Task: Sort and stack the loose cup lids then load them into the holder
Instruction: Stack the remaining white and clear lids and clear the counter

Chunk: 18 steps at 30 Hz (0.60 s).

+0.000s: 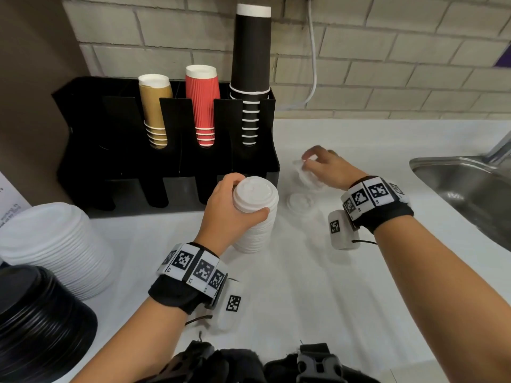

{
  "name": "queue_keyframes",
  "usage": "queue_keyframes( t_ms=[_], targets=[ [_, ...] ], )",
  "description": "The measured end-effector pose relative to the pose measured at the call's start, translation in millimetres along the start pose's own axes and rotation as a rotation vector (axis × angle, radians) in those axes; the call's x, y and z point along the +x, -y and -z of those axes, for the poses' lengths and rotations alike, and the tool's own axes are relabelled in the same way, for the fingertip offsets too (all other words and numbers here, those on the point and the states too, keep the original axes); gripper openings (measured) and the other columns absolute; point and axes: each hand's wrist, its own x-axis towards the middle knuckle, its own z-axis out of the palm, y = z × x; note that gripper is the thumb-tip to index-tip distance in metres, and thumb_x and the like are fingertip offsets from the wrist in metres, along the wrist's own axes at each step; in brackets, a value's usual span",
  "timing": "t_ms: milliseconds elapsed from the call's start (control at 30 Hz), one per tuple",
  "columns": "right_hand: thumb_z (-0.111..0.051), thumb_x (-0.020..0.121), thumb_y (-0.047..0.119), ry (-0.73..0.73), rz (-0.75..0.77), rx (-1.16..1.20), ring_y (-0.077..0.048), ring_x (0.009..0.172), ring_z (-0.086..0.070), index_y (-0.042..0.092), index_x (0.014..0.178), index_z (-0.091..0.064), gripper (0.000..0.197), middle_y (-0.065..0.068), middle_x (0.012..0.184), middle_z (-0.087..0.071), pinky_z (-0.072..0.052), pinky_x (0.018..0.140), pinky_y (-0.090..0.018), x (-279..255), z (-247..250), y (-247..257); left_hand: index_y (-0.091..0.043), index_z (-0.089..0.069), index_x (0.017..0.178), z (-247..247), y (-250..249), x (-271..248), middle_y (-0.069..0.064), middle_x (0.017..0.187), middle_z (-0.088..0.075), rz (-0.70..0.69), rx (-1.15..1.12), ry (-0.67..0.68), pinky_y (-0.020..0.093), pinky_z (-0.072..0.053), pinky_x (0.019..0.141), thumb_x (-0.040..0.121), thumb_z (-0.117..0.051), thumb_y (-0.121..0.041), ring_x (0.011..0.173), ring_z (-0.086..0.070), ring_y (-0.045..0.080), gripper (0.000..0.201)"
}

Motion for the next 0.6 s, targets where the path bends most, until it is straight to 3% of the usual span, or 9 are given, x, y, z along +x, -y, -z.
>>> queue_keyframes(
  t_ms=[100, 200, 267, 400, 500, 533, 600],
  targets=[
    [-0.059, 0.09, 0.024, 0.044, 0.196, 0.158, -0.006, 0.085, -0.052, 0.032, 0.108, -0.054, 0.02, -0.002, 0.112, -0.052, -0.041, 0.072, -0.02, -18, 0, 24, -0.025, -0.05, 0.117, -1, 1, -1, -0.004, 0.119, -0.057, -0.004, -0.022, 0.01, 0.031, -0.047, 0.091, 0.067, -0.086, -0.021, 0.11, -0.054, 0.016, 0.061],
    [-0.066, 0.085, 0.011, 0.098, 0.407, 0.151, -0.001, 0.092, -0.053, 0.024, 0.107, -0.06, 0.027, -0.001, 0.111, -0.056, -0.043, 0.078, -0.011, -34, -6, 45, -0.025, -0.052, 0.12, 0, 3, -2, -0.004, 0.12, -0.057, -0.008, -0.034, 0.0, 0.035, -0.049, 0.094, 0.066, -0.087, -0.023, 0.11, -0.056, 0.015, 0.064],
    [-0.07, 0.081, 0.007, 0.122, 0.489, 0.107, 0.007, 0.091, -0.051, 0.02, 0.106, -0.063, 0.029, -0.001, 0.11, -0.056, -0.04, 0.075, -0.005, -40, -10, 55, -0.025, -0.054, 0.122, 1, 4, -3, -0.004, 0.121, -0.057, -0.018, -0.048, -0.011, 0.037, -0.051, 0.094, 0.065, -0.087, -0.023, 0.11, -0.057, 0.014, 0.066],
    [-0.075, 0.076, 0.008, 0.147, 0.541, 0.008, -0.009, 0.094, -0.052, 0.018, 0.108, -0.067, 0.034, -0.006, 0.114, -0.053, -0.039, 0.071, -0.005, -42, -18, 66, -0.022, -0.052, 0.128, 0, 6, -5, -0.005, 0.122, -0.056, -0.036, -0.042, -0.028, 0.035, -0.052, 0.094, 0.064, -0.088, -0.024, 0.109, -0.058, 0.012, 0.074],
    [-0.076, 0.074, 0.009, 0.155, 0.561, -0.028, -0.011, 0.096, -0.051, 0.019, 0.106, -0.069, 0.035, -0.006, 0.113, -0.053, -0.038, 0.074, -0.004, -42, -23, 72, -0.023, -0.044, 0.135, 0, 9, -4, -0.017, 0.119, -0.055, -0.019, -0.089, -0.029, 0.013, -0.048, 0.087, 0.064, -0.089, -0.024, 0.106, -0.055, -0.007, 0.084],
    [-0.077, 0.073, 0.008, 0.157, 0.57, -0.039, -0.012, 0.099, -0.051, 0.018, 0.106, -0.07, 0.035, -0.006, 0.113, -0.053, -0.039, 0.077, -0.006, -42, -24, 73, -0.025, -0.041, 0.138, 0, 9, -5, -0.022, 0.116, -0.053, -0.013, -0.098, -0.03, 0.007, -0.046, 0.083, 0.064, -0.089, -0.024, 0.103, -0.053, -0.013, 0.088],
    [-0.077, 0.072, 0.007, 0.166, 0.589, -0.053, -0.014, 0.102, -0.051, 0.015, 0.106, -0.07, 0.036, -0.004, 0.112, -0.053, -0.043, 0.086, -0.017, -42, -27, 76, -0.026, -0.038, 0.14, -1, 9, -5, -0.025, 0.112, -0.052, -0.006, -0.103, -0.026, 0.007, -0.045, 0.082, 0.064, -0.089, -0.025, 0.103, -0.053, -0.013, 0.092]
  ],
)
